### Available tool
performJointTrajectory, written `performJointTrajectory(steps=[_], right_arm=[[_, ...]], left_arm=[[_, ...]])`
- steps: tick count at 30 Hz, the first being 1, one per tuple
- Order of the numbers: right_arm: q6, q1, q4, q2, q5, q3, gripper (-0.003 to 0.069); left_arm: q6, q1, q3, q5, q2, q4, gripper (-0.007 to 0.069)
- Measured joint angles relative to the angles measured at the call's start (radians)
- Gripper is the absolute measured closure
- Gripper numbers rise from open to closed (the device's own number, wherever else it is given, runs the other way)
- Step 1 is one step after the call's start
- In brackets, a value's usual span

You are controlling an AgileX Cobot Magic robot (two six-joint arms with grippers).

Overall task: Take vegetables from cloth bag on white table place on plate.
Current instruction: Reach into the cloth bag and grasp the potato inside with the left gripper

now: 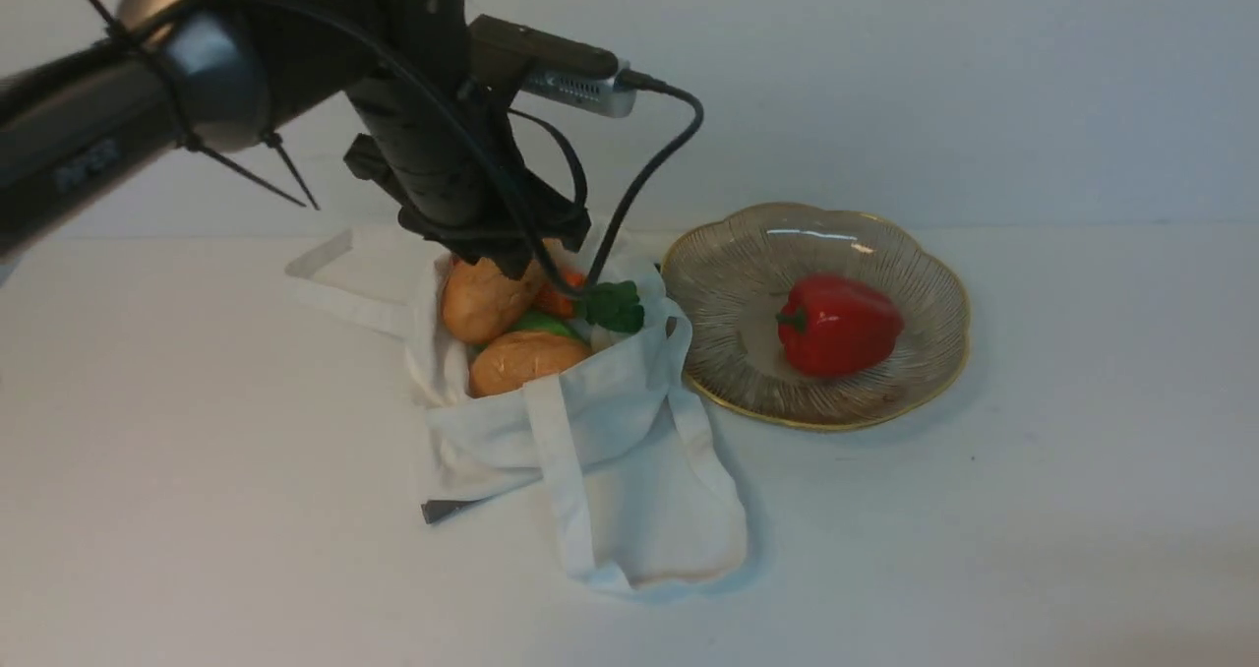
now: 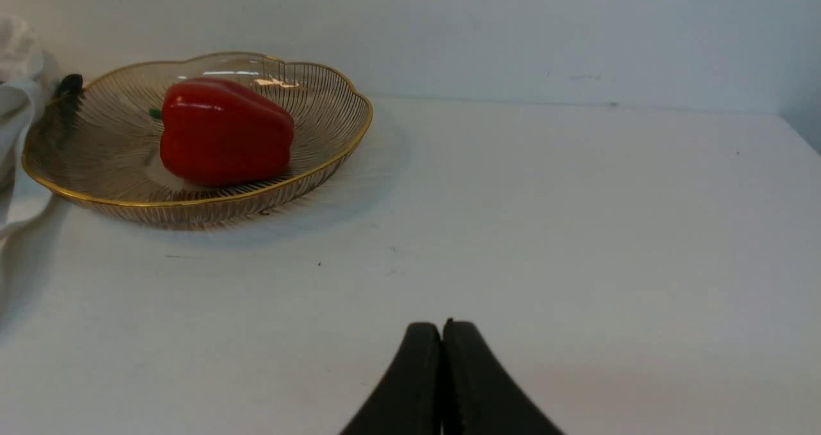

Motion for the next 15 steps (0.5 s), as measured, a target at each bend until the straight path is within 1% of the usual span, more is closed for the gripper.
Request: performJointTrajectory(steps=[1,2,3,4,8,15], right_arm=[[0.0,0.0,0.0,0.0,0.0,0.0,0.0673],[0.0,0.0,0.0,0.0,0.0,0.0,0.0673],[0.0,0.0,0.0,0.0,0.0,0.0,0.0673],[0.0,0.0,0.0,0.0,0.0,0.0,0.0673],[0.0,0.0,0.0,0.0,0.0,0.0,0.0673],[0.0,0.0,0.0,0.0,0.0,0.0,0.0673]], left_arm=[[-0.005,0.0,-0.006,-0.01,0.014,0.009,0.0289],[-0.01,0.0,-0.009,-0.042,0.039,0.038,0.0232],[-0.012,0.0,-0.009,-0.054,0.049,0.053,0.0202],[-0.012,0.0,-0.009,-0.058,0.052,0.056,0.0202],[-0.013,0.0,-0.01,-0.122,0.089,0.119,0.0108],[-0.013,0.0,-0.011,-0.167,0.108,0.128,0.0093]])
